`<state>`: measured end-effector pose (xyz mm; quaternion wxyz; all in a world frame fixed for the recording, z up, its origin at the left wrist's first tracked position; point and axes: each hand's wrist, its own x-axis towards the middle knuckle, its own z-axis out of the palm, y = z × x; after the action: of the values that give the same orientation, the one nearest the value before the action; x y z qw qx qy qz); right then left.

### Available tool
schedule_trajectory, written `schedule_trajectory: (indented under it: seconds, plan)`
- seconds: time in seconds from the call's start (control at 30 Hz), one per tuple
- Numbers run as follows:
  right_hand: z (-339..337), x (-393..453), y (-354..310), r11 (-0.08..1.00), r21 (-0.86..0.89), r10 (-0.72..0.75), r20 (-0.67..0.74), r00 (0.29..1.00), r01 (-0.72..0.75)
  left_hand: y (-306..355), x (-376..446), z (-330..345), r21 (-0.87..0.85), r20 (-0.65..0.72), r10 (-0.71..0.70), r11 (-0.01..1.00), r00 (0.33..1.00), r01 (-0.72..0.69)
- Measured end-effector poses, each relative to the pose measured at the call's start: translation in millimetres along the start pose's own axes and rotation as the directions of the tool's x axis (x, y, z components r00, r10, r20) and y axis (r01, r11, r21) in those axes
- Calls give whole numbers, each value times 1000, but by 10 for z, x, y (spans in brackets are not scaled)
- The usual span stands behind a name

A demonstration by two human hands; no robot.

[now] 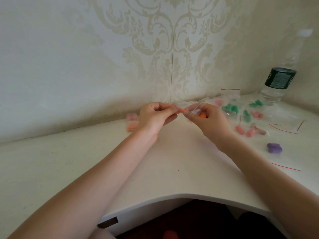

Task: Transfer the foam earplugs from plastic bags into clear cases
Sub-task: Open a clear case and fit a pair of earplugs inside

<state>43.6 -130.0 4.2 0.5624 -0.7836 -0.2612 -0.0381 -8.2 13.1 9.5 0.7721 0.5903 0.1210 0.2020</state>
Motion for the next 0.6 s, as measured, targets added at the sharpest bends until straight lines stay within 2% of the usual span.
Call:
schedule_trajectory:
  seconds: [0.13, 0.23, 0.4, 0.53, 0.6]
  plan:
    - [-21, 12, -19, 1000, 26, -4, -67, 998, 5, 29, 69, -72, -163, -3, -67, 984, 998, 65]
    - [-60, 31, 9, 999, 42, 24, -81, 996, -21, 71, 103, -147, -185, -11, -45, 982, 999, 42]
    - [-36, -8, 9, 999, 45, -1, -16, 1000, 2, 56, 12, -62, -108, 90, -59, 992, 994, 69]
    - [3, 25, 61, 986, 86, 136, 68, 988, -142, 13, -4, -35, 19, 184, -52, 999, 982, 49]
    - [5, 41, 64, 961, 174, 203, 95, 975, -217, 5, -27, -26, 69, 200, -46, 997, 979, 33]
